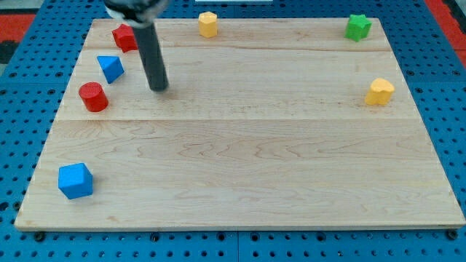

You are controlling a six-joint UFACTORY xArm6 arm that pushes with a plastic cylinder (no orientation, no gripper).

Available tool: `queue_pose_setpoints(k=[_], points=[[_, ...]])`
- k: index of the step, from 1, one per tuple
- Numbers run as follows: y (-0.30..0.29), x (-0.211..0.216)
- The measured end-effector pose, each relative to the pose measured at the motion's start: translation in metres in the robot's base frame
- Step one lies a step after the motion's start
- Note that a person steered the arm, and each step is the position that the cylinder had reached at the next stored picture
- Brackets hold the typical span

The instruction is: Move the cube towards the red circle

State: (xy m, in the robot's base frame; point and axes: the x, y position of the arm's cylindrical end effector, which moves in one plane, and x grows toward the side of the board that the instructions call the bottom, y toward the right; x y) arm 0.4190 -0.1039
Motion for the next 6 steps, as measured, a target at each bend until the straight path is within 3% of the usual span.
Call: queue_pose_setpoints(k=[1,2,4,6], points=[[0.034,0.129],[0.023,0.198],[-0.084,0.186],[-0.141,0.102]])
